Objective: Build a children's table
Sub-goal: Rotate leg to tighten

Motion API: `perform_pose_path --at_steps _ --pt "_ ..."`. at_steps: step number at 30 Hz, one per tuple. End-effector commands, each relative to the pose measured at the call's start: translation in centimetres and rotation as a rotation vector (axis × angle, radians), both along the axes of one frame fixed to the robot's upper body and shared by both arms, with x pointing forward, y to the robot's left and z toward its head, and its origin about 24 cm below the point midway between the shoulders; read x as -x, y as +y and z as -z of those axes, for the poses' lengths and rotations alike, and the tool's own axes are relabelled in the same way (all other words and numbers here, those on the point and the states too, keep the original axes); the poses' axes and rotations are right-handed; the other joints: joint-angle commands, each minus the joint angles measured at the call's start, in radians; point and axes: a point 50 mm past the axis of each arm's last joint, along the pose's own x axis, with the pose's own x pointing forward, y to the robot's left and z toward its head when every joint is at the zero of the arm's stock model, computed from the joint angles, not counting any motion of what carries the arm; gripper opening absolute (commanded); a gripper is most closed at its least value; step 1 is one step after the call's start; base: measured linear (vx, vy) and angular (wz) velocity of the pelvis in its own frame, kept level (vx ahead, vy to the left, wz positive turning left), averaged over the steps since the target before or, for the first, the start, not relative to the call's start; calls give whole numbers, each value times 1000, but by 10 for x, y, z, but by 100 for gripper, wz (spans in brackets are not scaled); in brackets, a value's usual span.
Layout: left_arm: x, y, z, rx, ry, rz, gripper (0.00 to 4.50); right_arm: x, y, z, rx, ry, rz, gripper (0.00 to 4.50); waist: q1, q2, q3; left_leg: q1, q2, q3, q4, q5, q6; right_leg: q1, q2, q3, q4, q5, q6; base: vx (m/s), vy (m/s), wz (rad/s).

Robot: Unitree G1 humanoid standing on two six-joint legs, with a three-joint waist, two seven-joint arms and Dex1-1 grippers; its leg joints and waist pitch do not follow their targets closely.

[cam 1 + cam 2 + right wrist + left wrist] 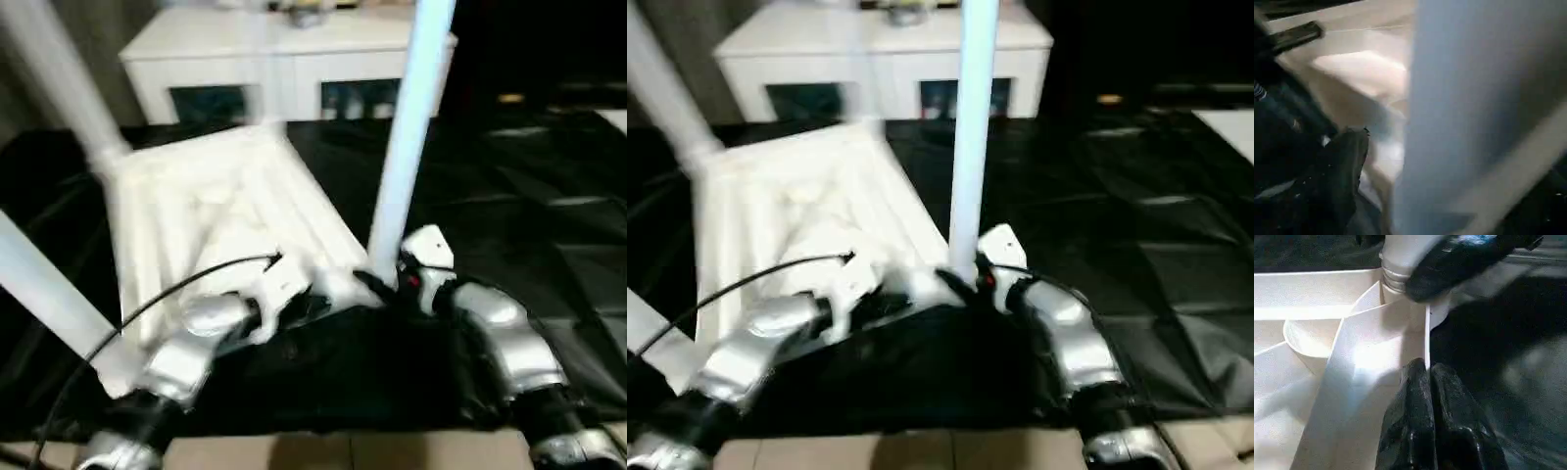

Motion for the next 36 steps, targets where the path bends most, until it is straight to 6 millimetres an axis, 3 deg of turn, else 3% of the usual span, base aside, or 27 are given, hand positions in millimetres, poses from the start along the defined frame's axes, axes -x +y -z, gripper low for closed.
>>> perform_pose_path --at_steps 1,8,15,21,25,32,36 --pt "10 -4 4 36 63 73 0 7 -6 -5 9 27 -113 384 -1 -20 -47 11 61 -26 -66 -144 112 37 -59 36 -62 -25 -259 0 0 0" --pt "11 1 5 28 68 87 0 5 -10 -1 69 44 -162 384 -3 -26 -43 11 59 -24 -66 -169 96 36 -65 39 -68 -96 -258 0 0 0" --pt "11 3 4 27 75 93 0 1 -10 -2 44 51 -153 384 -1 -26 -46 11 58 -23 -62 -129 114 37 -64 37 -62 -40 -270 0 0 0" --pt "13 4 5 22 82 97 0 2 -11 -1 36 63 -158 338 0 -23 -46 11 58 -24 -63 -140 106 37 -63 37 -62 -53 -270 0 0 0" --pt "13 5 5 18 88 102 0 4 -15 0 36 72 -161 281 2 -23 -48 11 58 -23 -60 -124 111 39 -63 37 -59 -23 -273 0 0 0" --pt "13 6 6 8 89 98 0 4 -16 1 35 79 -149 266 3 -22 -48 12 59 -23 -61 -129 110 38 -62 36 -59 -26 -276 0 0 0" --pt "7 5 8 -7 67 41 0 -6 -13 8 20 72 23 265 0 -26 -47 10 58 -23 -61 -128 106 38 -63 37 -60 -32 -277 0 0 0"
